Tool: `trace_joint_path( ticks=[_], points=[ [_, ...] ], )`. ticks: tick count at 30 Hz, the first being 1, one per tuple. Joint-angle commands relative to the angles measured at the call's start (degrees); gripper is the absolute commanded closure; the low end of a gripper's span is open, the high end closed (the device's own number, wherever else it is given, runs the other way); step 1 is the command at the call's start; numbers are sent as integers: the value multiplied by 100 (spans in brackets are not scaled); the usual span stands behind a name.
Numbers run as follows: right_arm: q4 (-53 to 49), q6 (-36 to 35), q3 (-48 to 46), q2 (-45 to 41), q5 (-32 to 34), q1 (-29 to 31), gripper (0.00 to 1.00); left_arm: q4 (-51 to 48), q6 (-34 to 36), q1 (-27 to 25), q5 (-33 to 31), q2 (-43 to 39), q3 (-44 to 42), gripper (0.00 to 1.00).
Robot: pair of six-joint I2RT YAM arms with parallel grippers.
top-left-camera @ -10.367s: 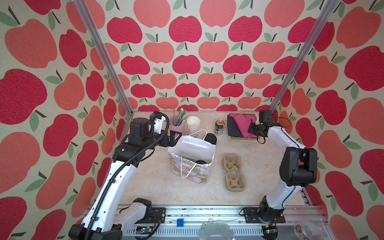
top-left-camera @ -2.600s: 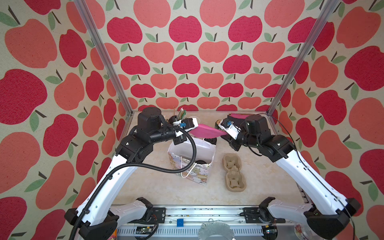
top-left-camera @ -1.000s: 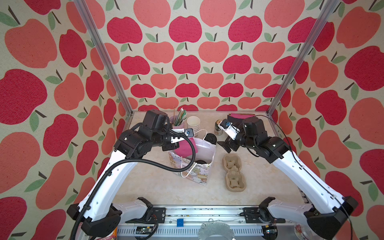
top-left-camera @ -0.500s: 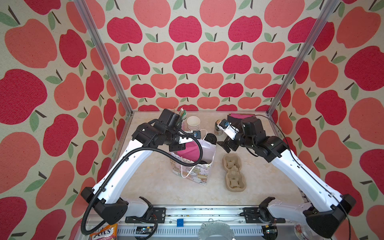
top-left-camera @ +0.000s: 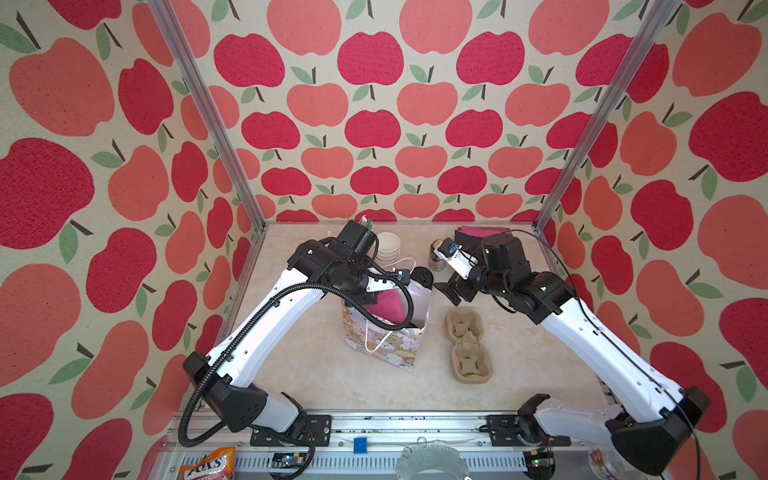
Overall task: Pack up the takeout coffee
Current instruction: 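Lower the pink napkin into the bag beside the cup with the left gripper, then push the pink napkin down into the bag and open the left gripper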
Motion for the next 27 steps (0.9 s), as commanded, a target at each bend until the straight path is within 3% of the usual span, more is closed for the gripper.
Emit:
trace_joint_path(
  ticks=[1, 16, 27],
  points=[
    [-95, -100, -90, 29, 82, 39, 2, -279, 4, -23, -262, -105, 411, 100],
    [-74, -83, -128, 62, 81, 44, 2, -936, -288, -316, -1525, -162, 1136, 100],
    [-108, -64, -128, 93, 132, 39, 1, -1130, -413, -365, -1157, 234, 1047, 100]
  ],
)
